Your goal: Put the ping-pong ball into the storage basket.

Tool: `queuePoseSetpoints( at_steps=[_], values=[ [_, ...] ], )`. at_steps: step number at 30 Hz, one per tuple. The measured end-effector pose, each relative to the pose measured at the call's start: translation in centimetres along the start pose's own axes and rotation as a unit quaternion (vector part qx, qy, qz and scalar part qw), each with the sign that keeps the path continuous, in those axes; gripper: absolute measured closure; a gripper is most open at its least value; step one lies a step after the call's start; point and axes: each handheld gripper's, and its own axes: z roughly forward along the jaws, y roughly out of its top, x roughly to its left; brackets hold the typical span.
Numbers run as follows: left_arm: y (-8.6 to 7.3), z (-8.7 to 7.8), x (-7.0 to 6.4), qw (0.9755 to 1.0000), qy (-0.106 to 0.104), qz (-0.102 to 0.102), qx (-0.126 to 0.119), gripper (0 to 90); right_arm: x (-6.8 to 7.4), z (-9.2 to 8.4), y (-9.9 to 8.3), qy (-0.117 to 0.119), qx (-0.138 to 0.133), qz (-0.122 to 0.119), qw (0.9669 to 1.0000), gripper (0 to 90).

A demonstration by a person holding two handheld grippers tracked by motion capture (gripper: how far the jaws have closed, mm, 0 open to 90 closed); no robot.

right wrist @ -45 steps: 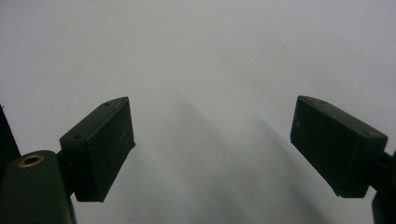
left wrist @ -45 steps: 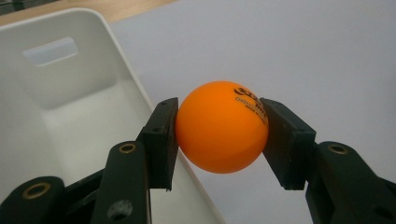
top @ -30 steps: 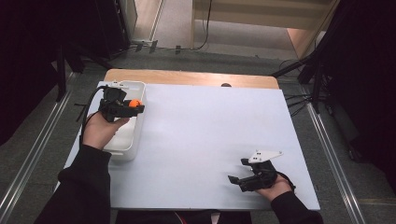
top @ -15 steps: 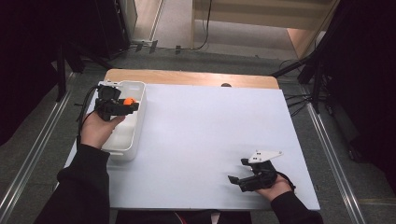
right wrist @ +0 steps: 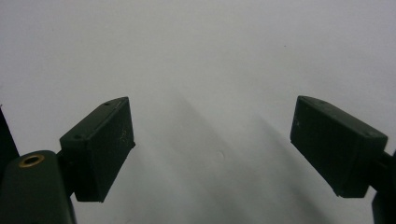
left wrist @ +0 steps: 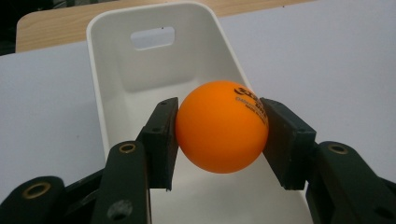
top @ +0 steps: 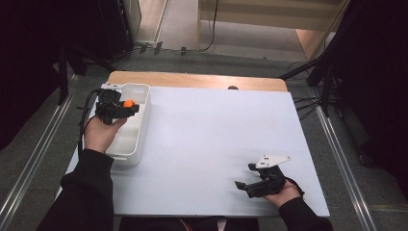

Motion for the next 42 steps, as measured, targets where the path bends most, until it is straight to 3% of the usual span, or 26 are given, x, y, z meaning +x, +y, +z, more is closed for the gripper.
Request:
queuePoseSetpoints(
  at_steps=[20, 30, 42],
  values=[
    [-0.6, 1.6, 0.4, 0.9997, 0.011, -0.016, 0.014, 50.0, 0.0, 0.0, 0.0, 0.001, 0.003, 0.002, 1.0, 12.3],
    [-0.6, 1.6, 0.4, 0.9997, 0.012, -0.017, 0.016, 48.6, 0.0, 0.0, 0.0, 0.001, 0.001, 0.003, 1.0, 12.3],
    [-0.4, 1.0, 0.3, 0.9999, 0.0, -0.017, 0.001, 43.1, 0.0, 0.0, 0.0, 0.002, 0.002, 0.001, 1.0, 12.3]
  ],
)
